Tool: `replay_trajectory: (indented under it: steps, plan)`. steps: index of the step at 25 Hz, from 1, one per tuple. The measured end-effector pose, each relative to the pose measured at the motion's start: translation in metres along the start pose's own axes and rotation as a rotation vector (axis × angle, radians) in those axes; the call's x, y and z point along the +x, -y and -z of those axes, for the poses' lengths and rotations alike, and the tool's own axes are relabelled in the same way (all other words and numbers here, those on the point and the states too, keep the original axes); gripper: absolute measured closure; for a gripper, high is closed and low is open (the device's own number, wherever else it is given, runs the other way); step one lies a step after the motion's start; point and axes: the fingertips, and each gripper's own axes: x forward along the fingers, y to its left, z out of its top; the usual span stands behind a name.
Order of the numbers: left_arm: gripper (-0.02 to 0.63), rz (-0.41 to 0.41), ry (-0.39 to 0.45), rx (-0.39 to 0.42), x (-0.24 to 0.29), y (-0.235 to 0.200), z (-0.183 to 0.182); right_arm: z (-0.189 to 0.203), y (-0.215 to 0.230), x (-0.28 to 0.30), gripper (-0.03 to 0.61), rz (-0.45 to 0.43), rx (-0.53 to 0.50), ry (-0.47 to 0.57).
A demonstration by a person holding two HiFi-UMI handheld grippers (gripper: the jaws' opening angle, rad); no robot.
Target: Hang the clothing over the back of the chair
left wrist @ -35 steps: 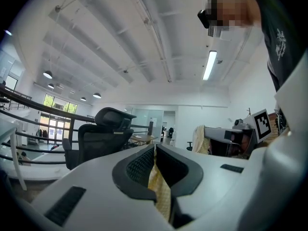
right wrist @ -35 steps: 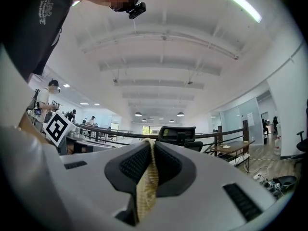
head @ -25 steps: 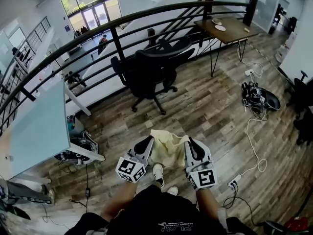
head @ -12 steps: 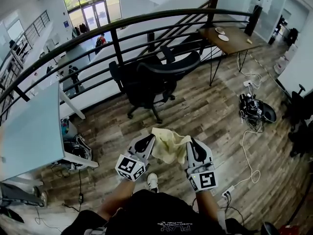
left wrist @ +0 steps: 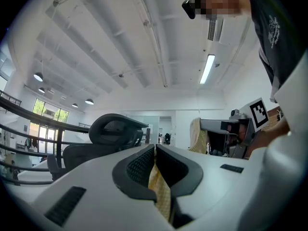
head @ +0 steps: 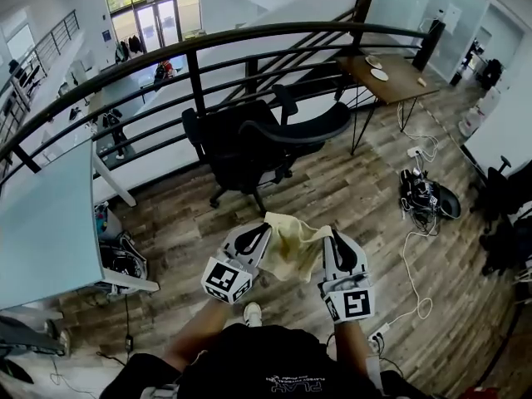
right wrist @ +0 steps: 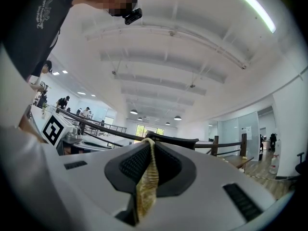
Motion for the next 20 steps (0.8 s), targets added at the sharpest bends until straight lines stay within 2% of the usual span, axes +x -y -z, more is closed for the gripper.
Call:
replay_trajectory:
  steps: [4, 12, 17, 20]
  plan:
    - [0.588, 0.008, 0.010, 0.019, 0.010, -0.011, -0.007, -0.006, 0.010, 0.011, 0.540, 0.016, -0.012, 0.007]
    - [0.588, -0.014, 0.035, 0.023, 0.027, -0.027, -0.015, -0.015, 0.026, 0.038, 0.540, -0.007, -0.052, 0.036]
    - [0.588, -0.040, 0.019, 0.078, 0.049, -0.032, -0.010, -0.004, 0.046, 0.055, 0.540, -0.043, -0.037, 0.058]
    - [0.588, -0.065, 0.007, 0.086, 0.063, -0.036, -0.008, -0.001, 0.060, 0.066, 0.540, -0.085, 0.009, 0.079]
